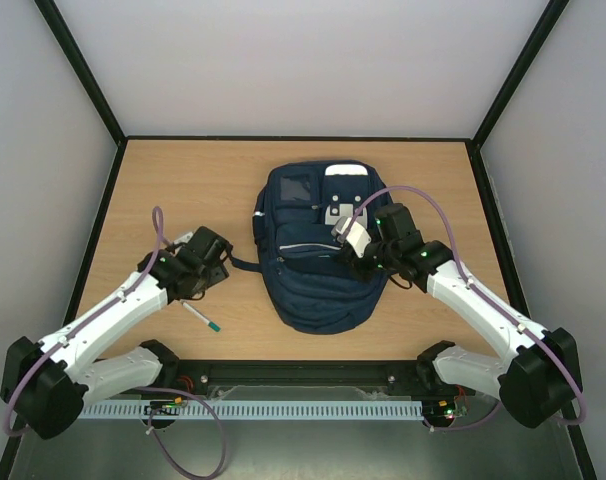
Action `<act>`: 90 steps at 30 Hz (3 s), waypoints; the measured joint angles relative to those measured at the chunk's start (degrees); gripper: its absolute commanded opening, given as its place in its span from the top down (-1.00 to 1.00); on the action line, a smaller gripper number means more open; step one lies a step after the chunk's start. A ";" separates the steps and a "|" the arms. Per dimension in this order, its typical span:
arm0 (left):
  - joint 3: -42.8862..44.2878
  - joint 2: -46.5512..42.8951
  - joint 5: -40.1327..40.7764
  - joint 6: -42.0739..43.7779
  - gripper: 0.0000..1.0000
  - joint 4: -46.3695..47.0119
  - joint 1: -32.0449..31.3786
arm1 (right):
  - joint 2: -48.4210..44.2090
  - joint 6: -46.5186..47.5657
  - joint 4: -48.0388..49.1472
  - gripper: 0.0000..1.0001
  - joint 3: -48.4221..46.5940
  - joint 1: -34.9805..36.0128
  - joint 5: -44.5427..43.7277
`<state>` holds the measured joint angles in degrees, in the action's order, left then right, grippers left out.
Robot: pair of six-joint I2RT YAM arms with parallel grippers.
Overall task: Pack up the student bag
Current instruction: Pick up the stationery from the center of the board.
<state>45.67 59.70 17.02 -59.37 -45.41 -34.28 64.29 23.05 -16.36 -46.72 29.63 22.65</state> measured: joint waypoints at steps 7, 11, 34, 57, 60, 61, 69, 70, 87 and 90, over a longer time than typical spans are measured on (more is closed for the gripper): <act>-5.31 -0.50 -4.37 -6.62 -0.21 -2.23 2.21 | -0.02 0.33 0.02 0.97 0.02 0.00 0.00; -7.65 -1.62 -5.86 -9.07 -0.18 -2.91 3.54 | -0.17 0.37 0.02 0.97 0.02 0.00 0.00; -14.91 2.95 -8.17 -8.11 0.06 0.39 11.56 | -0.96 1.01 0.00 0.97 0.33 0.00 -0.04; -12.87 11.80 -11.67 7.85 0.90 8.35 12.07 | -0.96 1.18 0.02 0.97 0.35 -0.02 -0.07; -11.50 12.00 -13.20 11.32 0.91 9.77 8.44 | -0.96 1.18 0.00 0.97 0.35 -0.02 -0.07; -10.91 12.22 -13.77 12.37 0.91 10.05 7.10 | -0.96 1.20 0.02 0.97 0.35 -0.02 -0.07; -6.32 17.51 -16.85 20.33 0.88 10.71 -4.39 | -0.96 1.20 0.00 0.97 0.35 -0.02 -0.11; -5.99 17.94 -17.00 20.83 0.83 10.56 -5.79 | -0.96 1.20 0.02 0.97 0.35 -0.02 -0.13; -3.82 20.11 -19.96 22.36 0.26 5.40 -15.47 | -0.98 1.22 0.02 0.97 0.42 -0.04 -0.15; -3.82 20.11 -20.61 21.31 0.28 4.90 -17.42 | -0.98 1.27 0.00 0.97 0.42 -0.04 -0.15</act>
<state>41.85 79.81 -3.60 -38.06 -40.51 -51.70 63.31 24.32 -16.36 -46.30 29.58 22.50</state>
